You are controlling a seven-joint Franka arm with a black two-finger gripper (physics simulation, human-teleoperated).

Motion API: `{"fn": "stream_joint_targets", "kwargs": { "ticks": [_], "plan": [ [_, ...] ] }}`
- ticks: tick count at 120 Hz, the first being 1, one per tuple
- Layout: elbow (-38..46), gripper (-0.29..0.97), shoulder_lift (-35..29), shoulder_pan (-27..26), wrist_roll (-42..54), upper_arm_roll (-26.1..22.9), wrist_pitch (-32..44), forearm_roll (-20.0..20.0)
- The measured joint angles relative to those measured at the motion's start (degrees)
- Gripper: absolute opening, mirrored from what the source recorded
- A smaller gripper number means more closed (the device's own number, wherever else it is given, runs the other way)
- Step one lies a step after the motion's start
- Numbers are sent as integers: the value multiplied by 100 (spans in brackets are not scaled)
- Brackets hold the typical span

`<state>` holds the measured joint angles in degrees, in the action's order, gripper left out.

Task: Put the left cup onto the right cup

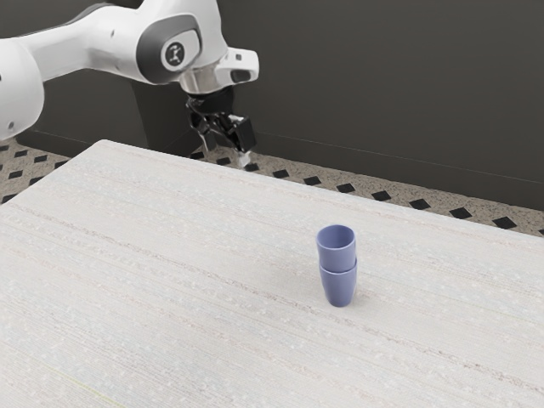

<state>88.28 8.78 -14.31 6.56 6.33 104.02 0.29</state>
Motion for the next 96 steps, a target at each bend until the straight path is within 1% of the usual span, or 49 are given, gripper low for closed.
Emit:
{"fn": "stream_joint_targets", "kwargs": {
  "ticks": [41, 96],
  "plan": [
    [55, 68, -396, -2, 185, 0, -487, 30],
    [129, 68, -440, -4, 297, 0, -678, 25]
  ]
}}
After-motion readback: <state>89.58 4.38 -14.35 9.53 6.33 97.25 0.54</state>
